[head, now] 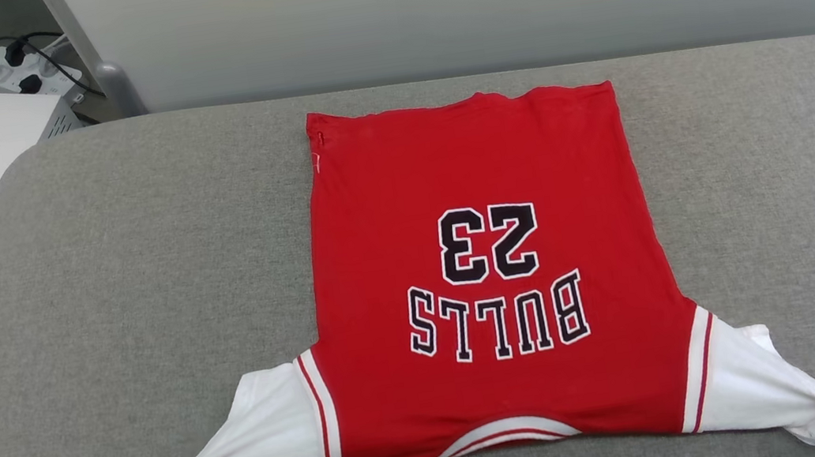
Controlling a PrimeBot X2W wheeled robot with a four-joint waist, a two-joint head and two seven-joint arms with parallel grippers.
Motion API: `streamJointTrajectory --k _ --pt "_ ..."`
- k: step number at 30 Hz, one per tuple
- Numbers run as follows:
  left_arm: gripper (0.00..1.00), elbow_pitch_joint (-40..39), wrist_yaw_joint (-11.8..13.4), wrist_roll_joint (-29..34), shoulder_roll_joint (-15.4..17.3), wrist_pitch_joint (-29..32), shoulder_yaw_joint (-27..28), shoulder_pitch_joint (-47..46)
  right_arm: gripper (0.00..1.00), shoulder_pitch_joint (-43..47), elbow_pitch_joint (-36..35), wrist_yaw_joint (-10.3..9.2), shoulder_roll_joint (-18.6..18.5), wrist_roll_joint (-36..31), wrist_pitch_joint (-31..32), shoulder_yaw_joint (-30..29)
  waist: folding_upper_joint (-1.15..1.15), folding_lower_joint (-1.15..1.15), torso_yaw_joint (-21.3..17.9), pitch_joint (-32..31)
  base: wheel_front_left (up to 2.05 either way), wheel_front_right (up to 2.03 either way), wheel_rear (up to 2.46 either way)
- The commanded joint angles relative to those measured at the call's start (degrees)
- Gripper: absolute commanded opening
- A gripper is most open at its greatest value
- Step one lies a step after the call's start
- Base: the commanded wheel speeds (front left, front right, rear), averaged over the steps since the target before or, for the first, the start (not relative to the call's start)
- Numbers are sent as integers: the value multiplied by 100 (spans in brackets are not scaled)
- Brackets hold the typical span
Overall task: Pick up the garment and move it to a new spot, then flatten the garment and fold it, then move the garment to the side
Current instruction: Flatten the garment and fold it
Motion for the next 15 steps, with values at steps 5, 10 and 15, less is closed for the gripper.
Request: streamJointTrajectory --k 5,10,15 --pt "0 103 -42 243 -191 -35 -31 -223 100 -180 -385 -6 60 -206 308 -297 0 1 6 77 0 0 0" --pt "0 11 -86 611 -413 -35 22 -555 100 -1043 -1086 -6 -289 -329 504 -711 0 1 133 317 0 0 0" --pt "0 -142 -105 891 -583 -35 72 -792 100 -2286 -1383 -6 -677 -486 719 -860 0 1 332 630 0 0 0"
